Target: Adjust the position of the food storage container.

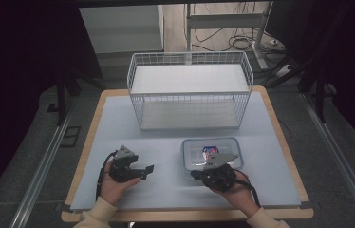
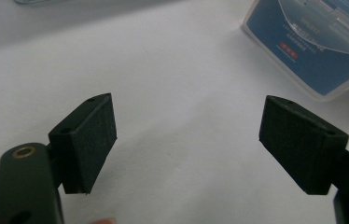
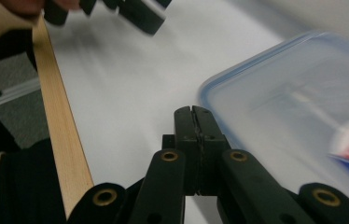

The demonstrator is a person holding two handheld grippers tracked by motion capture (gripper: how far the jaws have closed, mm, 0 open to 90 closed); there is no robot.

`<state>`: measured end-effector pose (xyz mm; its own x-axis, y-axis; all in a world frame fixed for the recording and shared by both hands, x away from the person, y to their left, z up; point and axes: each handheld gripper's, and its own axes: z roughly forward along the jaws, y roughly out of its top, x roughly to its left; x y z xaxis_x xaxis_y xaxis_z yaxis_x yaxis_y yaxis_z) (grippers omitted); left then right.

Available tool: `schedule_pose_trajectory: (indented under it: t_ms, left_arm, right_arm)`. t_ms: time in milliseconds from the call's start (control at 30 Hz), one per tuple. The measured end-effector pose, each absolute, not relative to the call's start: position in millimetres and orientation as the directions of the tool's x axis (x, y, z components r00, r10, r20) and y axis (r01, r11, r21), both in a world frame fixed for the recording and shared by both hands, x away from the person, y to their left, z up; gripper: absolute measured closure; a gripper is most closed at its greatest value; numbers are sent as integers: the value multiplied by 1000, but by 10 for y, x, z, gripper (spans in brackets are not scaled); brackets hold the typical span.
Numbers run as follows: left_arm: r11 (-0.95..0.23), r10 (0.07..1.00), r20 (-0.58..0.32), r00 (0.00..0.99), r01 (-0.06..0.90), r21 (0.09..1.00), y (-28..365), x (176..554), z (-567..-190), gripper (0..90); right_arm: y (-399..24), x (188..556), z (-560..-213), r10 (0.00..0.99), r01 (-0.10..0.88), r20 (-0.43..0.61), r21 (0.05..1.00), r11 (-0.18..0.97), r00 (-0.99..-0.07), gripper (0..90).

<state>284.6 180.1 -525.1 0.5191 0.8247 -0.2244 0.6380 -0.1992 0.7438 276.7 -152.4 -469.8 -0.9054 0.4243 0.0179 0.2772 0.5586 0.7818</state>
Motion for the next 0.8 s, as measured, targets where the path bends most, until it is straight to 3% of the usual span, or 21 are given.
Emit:
schedule_pose_trajectory:
  t_ms: [100, 300, 333, 400, 433, 500, 633, 800]
  left_arm:
    - [-203, 824, -223, 521, 638, 743, 1803, 2846, -5249, 186]
    - [-203, 825, -219, 522, 634, 746, 1806, 2835, -5234, 186]
    - [-200, 825, -221, 520, 635, 746, 1803, 2836, -5236, 186]
    - [-203, 825, -220, 521, 636, 744, 1800, 2841, -5242, 186]
    - [-203, 825, -221, 520, 637, 743, 1797, 2844, -5245, 186]
    - [-202, 825, -222, 519, 639, 742, 1794, 2849, -5252, 187]
    - [-202, 826, -221, 518, 640, 741, 1794, 2851, -5254, 187]
    - [-203, 826, -222, 518, 640, 741, 1799, 2849, -5252, 187]
  right_arm:
    - [-1642, 2751, -4591, 448, 273, 4, 798, 537, -894, 900]
    - [-2225, 2842, -4336, 608, 314, -42, 827, 466, -793, 900]
    - [-2488, 2942, -4330, 687, 360, -43, 826, 433, -726, 900]
    - [-2579, 2983, -4338, 711, 381, -32, 827, 413, -703, 900]
    - [-2831, 3103, -4403, 776, 438, -11, 820, 368, -631, 900]
    - [-2978, 3181, -4487, 810, 486, 15, 806, 337, -586, 900]
    - [-3100, 3306, -4707, 836, 560, 50, 765, 320, -546, 900]
    - [-2989, 3338, -4798, 824, 576, 44, 736, 356, -565, 900]
